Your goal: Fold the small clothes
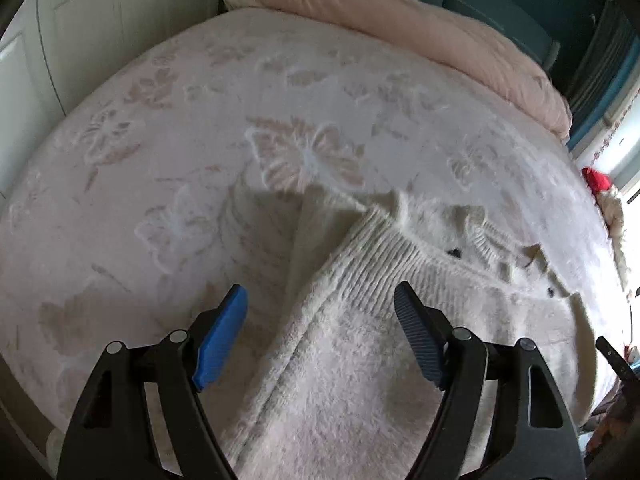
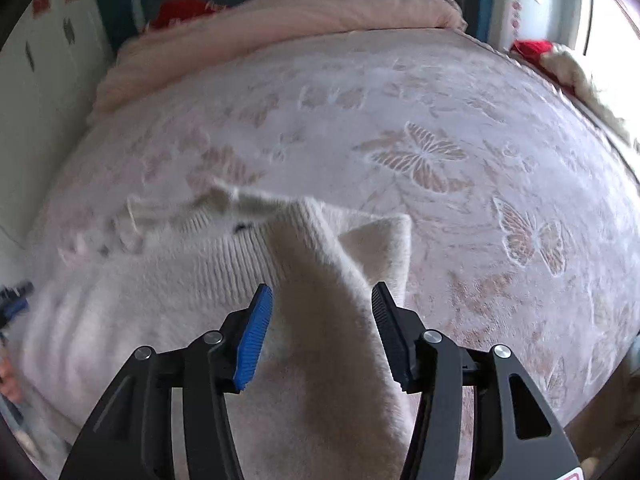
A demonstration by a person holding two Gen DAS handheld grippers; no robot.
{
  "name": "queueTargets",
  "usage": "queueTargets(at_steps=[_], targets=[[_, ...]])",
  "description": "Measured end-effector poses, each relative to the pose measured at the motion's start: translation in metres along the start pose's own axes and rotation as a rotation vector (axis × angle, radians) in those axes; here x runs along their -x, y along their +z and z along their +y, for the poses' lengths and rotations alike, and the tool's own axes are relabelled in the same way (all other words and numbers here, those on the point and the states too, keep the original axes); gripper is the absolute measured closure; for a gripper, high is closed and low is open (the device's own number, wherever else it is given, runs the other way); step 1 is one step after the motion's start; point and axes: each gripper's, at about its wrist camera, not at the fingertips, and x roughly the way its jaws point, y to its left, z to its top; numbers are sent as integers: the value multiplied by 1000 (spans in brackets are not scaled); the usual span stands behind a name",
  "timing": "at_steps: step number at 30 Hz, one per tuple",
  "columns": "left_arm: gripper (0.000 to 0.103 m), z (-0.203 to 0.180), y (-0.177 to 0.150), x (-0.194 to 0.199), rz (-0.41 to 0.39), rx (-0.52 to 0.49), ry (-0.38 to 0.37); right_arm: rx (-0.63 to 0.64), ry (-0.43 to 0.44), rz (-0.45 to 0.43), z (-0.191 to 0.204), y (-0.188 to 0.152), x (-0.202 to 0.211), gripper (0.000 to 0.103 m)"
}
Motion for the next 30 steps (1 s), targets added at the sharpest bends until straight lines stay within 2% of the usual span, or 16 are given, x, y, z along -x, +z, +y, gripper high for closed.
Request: queueTargets(at_steps=[5,12,13,14,15,16,18,22,24,25,27,28,29,30], targets=[[29,-13,-7,-16,15,-77,44,33,-18,34,11,-11,-12,50],[31,-24,-6,-34,26,-102,62,18,-2,66,10,-9,-24,50],[36,-25,-6,-35,21,-108,62,15,6,70,10,-9,-26,52],[54,-26,-5,-36,17,-116,63,9,24,79,9,-9,-29,66],[76,-27,-4,-38,20,-129,64,3,45,87,8,-9,-32,97],[87,-28,-2,-39,27,-127,53,-8,73,103,7,-9,-36,102],[93,-25,4,-34,24,-94,25,-41,122,91,3,-5,-33,103],[93,-20,35,5,-77,-37,-63,-113,188,-66,-11,21,13,103],[96,-24,50,9,-92,-45,-56,-135,178,-123,-19,39,23,103],[96,-28,57,2,-101,-70,-1,-137,162,-119,-22,43,19,103],[93,-30,64,-20,-67,-94,59,-136,108,-50,-28,47,-14,103],[93,-26,64,-42,3,-81,90,-157,106,40,-34,43,-40,103],[93,-21,63,-50,37,-59,100,-189,113,83,-37,36,-49,101],[93,-15,60,-54,66,-26,85,-239,163,96,-42,28,-50,94]])
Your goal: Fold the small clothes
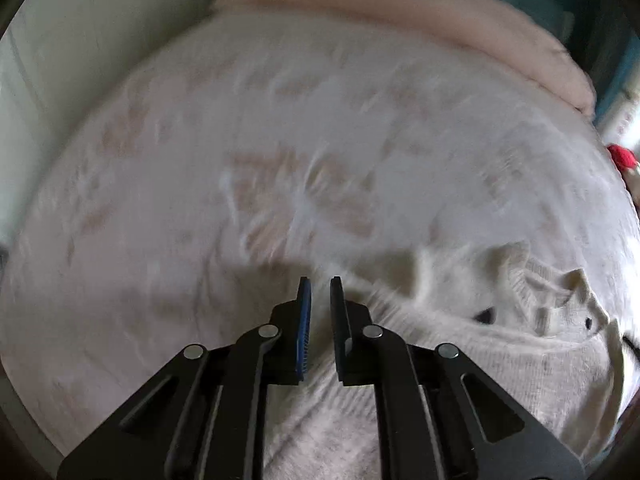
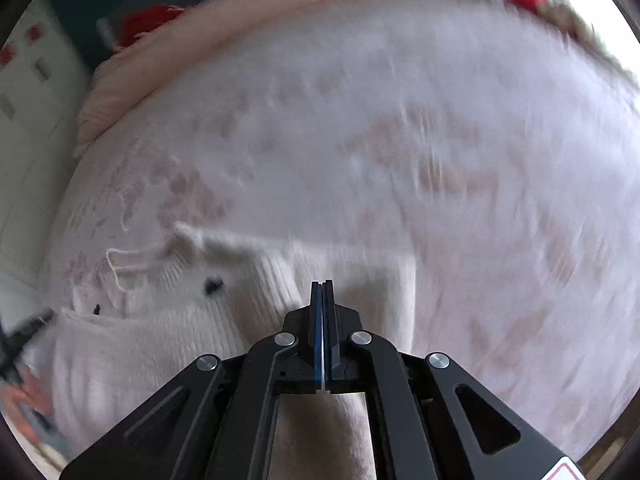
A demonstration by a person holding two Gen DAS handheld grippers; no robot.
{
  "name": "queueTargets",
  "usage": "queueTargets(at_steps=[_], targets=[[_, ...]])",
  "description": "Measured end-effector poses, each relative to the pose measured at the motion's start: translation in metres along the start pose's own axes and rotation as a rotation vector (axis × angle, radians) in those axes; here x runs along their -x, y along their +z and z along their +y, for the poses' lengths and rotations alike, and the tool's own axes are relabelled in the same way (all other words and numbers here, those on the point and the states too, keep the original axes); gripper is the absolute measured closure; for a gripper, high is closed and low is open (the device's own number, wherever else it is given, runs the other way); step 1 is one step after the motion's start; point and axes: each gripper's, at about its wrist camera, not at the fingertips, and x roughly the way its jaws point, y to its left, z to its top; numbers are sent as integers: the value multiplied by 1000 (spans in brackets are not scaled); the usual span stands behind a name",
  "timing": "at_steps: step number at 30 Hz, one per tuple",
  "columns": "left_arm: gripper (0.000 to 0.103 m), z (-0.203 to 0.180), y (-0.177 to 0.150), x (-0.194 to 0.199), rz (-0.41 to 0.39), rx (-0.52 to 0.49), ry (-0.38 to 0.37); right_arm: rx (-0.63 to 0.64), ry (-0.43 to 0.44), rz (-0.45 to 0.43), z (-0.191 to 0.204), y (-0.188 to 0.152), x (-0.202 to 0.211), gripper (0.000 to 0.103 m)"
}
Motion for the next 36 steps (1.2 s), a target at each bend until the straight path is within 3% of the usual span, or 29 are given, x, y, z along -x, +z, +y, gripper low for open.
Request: queueTargets(at_steps=[1,2,3,5,8,10,11,12,15,18,19,21,23,24,26,29,31,34,35,36], targets=[[91,9,-5,3,8,51,-80,-15,44,-26,-3,-8,7,90],[76,14,-10,6,3,70,-123,-4,55,-40,-2,-13,12,73],[45,17,-14,9,-4,80,-163,19,58,-48,0,-19,15,50],[22,21,-23,15,-23,88,-180,75,58,-54,6,-27,17,43],[25,12,-27,6,-4,29,-148,119,19,-6,17,-27,-1,44],[50,2,-29,-4,30,-14,-111,138,14,27,25,-25,-16,81],[69,-2,-29,-7,40,-38,-86,146,13,34,31,-25,-17,91],[84,-5,-30,-7,43,-57,-65,152,6,16,36,-23,-12,93],[89,-4,-18,18,-11,-32,-104,151,84,-146,49,-9,40,94],[92,-3,-1,28,-55,-19,-104,138,71,-241,48,5,64,95],[92,-4,4,24,-61,-28,-76,137,38,-241,45,8,60,95],[90,-9,10,3,-34,-53,-29,143,-62,-149,33,11,17,94],[89,-11,9,-26,56,-67,3,132,-124,34,17,3,-37,94],[87,-12,6,-28,62,-69,14,136,-127,2,18,-1,-35,90],[81,-14,1,-7,-7,-82,13,138,-101,-92,29,-3,-4,84],[73,-16,-9,32,-84,-118,14,162,-37,-174,46,-17,42,84],[63,-16,-24,58,-117,-132,-26,186,21,-171,58,-32,59,84],[54,-18,-53,73,-90,-172,-74,211,70,-149,69,-65,71,83],[47,-17,-61,73,-83,-170,-68,218,51,-141,71,-75,70,76],[44,-14,-65,72,-88,-157,-73,216,31,-138,67,-77,65,62]])
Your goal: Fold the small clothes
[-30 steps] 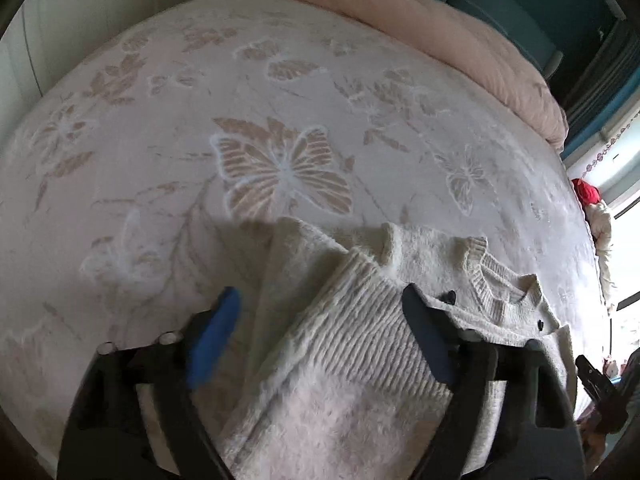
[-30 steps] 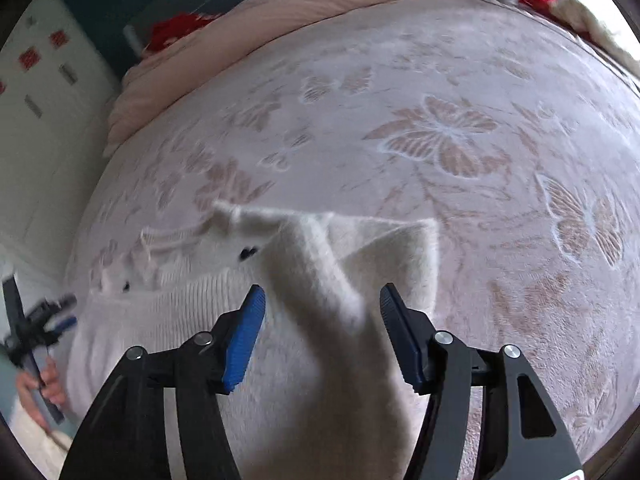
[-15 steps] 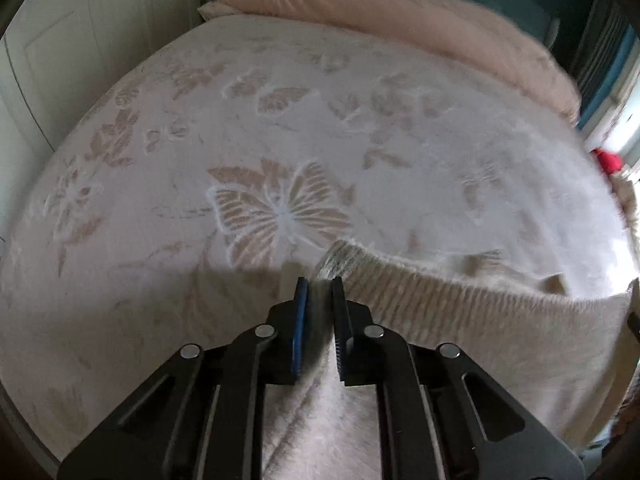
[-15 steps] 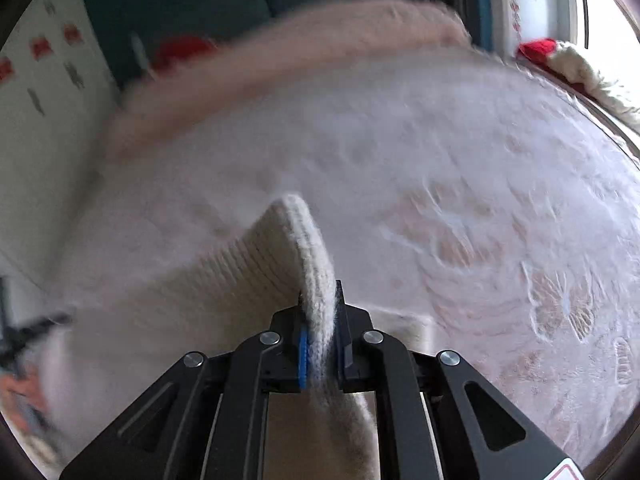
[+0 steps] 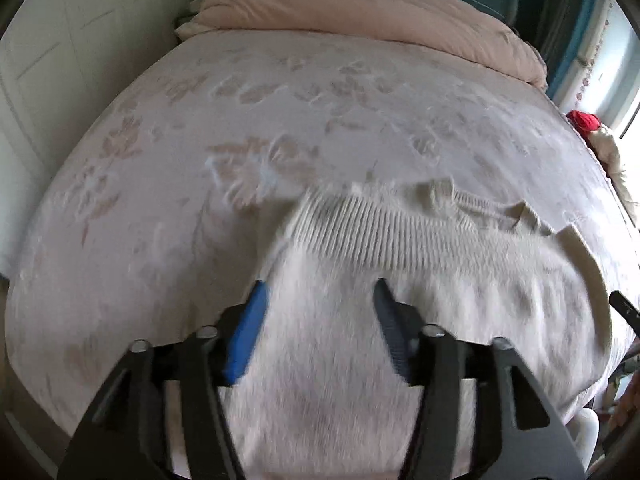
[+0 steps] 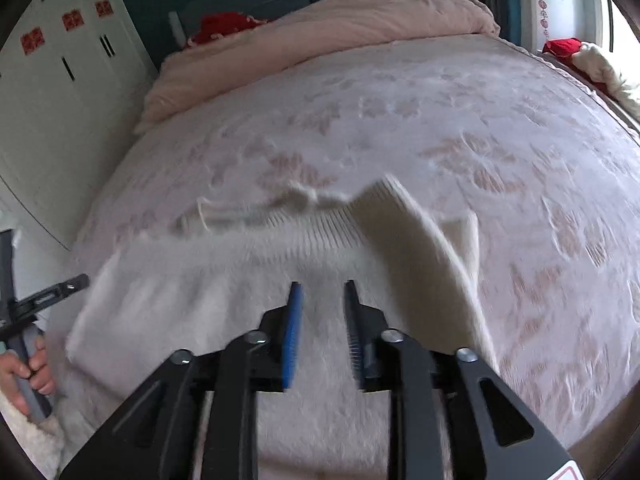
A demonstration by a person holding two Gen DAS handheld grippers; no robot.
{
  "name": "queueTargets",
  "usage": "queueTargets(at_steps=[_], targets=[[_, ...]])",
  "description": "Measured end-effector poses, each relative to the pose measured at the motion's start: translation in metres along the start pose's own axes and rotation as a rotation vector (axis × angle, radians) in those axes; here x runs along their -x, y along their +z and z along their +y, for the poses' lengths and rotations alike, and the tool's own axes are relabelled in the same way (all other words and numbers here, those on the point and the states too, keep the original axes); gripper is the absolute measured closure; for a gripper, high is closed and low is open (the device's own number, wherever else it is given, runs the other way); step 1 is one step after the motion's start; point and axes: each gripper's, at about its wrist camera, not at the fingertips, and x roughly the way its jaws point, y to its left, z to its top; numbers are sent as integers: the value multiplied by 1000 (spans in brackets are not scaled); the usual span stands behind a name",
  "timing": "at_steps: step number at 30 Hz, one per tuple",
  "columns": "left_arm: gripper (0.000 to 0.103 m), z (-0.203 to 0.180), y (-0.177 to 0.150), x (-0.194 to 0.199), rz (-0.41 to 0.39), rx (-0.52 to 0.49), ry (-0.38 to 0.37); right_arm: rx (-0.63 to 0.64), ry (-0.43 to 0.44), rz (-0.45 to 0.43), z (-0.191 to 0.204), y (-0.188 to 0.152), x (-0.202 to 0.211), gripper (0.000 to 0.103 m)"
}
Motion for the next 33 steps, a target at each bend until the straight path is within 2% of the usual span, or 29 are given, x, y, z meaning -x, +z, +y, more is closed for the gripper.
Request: queueTargets(at_steps=[1,3,4,6,8,10,11,12,13,14,15,16,18,20,22,24,25,26,28,29,30,33], targets=[[41,3,0,-2,-13,12,-15,-6,-13,1,-3,-1,-3,57],[35,6,12,-15,3,28,-11,-39,-36,6,-15,13,-15,54],[35,8,24,-25,16,42,-26,-51,-35,14,-20,21,-22,52],[32,10,39,-41,27,59,-42,-63,-44,23,-28,43,-40,40],[32,9,54,-70,75,47,-23,-71,-50,55,-35,57,-63,33],[40,3,62,-94,124,8,-26,-101,-48,113,-41,66,-91,32],[54,0,63,-103,137,2,-30,-110,-55,131,-43,66,-101,34],[72,0,64,-107,144,8,-40,-108,-65,144,-43,67,-109,58],[82,-1,66,-107,142,28,-65,-93,-76,149,-42,68,-113,82],[93,-1,70,-104,126,33,-65,-87,-74,154,-41,72,-114,97],[94,-1,75,-98,105,35,-66,-113,-30,126,-43,76,-107,98],[94,0,83,-88,58,40,-63,-142,10,74,-46,81,-94,98],[94,4,97,-77,10,66,-79,-201,38,-46,-56,94,-65,98],[94,9,110,-79,4,106,-85,-247,39,-94,-70,101,-57,98],[94,8,114,-99,37,95,-39,-266,1,-59,-84,101,-73,98],[89,7,110,-124,103,82,-13,-292,-54,59,-100,90,-108,96],[88,9,103,-137,163,82,11,-294,-116,122,-105,83,-120,96],[86,10,98,-142,186,83,23,-300,-126,125,-108,81,-120,95],[82,15,90,-123,121,99,17,-313,-86,38,-104,75,-95,91],[78,15,86,-109,91,90,24,-280,-77,-9,-94,72,-75,90],[73,14,83,-95,65,78,31,-242,-66,-33,-84,70,-61,90],[56,8,60,-47,-18,67,-53,-75,34,-47,-29,49,-33,90]])
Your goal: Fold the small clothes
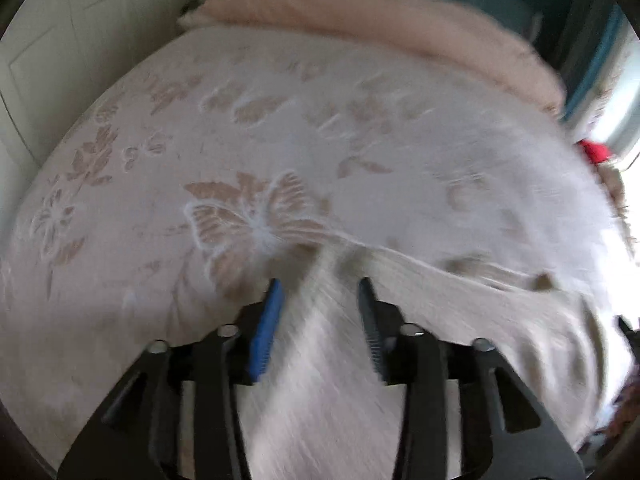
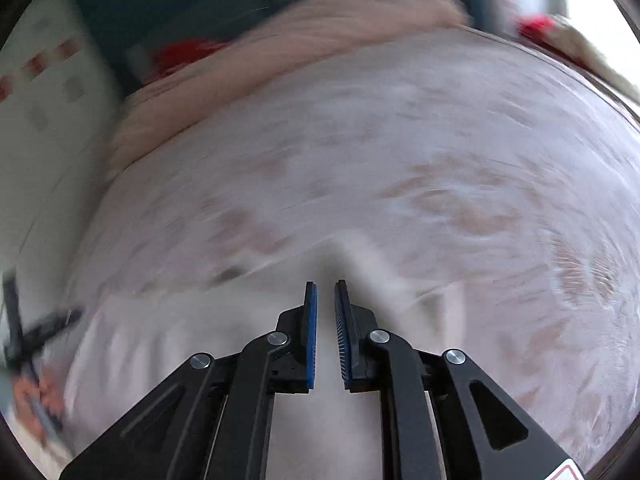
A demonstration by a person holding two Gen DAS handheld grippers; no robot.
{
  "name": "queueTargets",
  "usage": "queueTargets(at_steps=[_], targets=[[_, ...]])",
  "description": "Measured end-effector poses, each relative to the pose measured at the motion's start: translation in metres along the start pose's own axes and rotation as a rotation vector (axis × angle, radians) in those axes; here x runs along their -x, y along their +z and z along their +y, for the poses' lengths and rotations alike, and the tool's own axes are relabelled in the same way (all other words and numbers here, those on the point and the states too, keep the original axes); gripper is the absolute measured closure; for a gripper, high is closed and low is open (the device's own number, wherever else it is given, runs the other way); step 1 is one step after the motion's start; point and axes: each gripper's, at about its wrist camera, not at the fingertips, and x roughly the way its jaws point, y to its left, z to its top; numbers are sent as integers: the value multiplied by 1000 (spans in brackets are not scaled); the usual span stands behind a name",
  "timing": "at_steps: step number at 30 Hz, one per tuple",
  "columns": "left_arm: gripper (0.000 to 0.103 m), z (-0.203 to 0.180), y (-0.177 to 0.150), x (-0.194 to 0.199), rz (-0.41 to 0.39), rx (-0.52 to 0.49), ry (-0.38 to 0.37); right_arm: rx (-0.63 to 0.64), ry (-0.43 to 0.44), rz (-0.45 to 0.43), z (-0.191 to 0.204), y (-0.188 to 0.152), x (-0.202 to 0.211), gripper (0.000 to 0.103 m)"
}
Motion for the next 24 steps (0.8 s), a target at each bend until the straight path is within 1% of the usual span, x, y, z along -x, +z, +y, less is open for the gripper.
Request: queueTargets(at_steps=[1,2,4,5,6,7,8,9,10,11,12,13,14,16,17,18,19,21,22,23,24], targets=[[54,-7,-12,12,-1,-14,-31,61,38,35,23,-15,-1,90],[50,-17,-29,20,11,-35,-54,87,69,68,36,-28,-4,90],[47,-32,-53,21,47,-64,-73,127,124,145,61,-57,-18,90],[46,-38,-69,15,78,-87,-71,176,116,188,75,-74,-31,91],[46,-43,-82,7,105,-114,-42,238,74,212,82,-87,-43,93],[45,-44,-95,-6,127,-142,7,280,34,203,86,-96,-51,95],[44,-41,-102,-11,125,-149,21,274,22,174,84,-98,-48,97],[44,-36,-106,-9,105,-142,9,252,12,177,84,-95,-42,96],[44,-33,-104,-1,94,-124,3,220,0,175,86,-91,-33,92],[45,-31,-103,6,94,-115,3,176,43,157,93,-87,-18,85],[43,-28,-102,12,86,-107,3,159,97,148,97,-87,-9,85],[40,-25,-103,16,74,-102,11,178,142,162,106,-93,-2,86],[36,-19,-104,17,74,-107,26,212,135,181,112,-97,-6,85],[36,-9,-112,13,95,-95,34,273,78,230,112,-120,-23,85],[36,-4,-114,16,100,-71,18,255,91,241,104,-127,-29,86],[36,3,-117,27,90,-38,-13,212,118,228,97,-126,-21,86],[36,6,-117,35,78,-25,-22,169,131,224,91,-121,-11,84],[25,17,-117,57,35,1,-31,124,78,154,73,-108,17,69],[15,24,-117,66,8,20,-32,113,47,108,64,-104,31,54],[13,31,-115,71,-17,43,-23,92,-9,47,45,-93,46,44],[13,36,-113,71,-25,53,-20,75,-50,25,32,-83,46,43]])
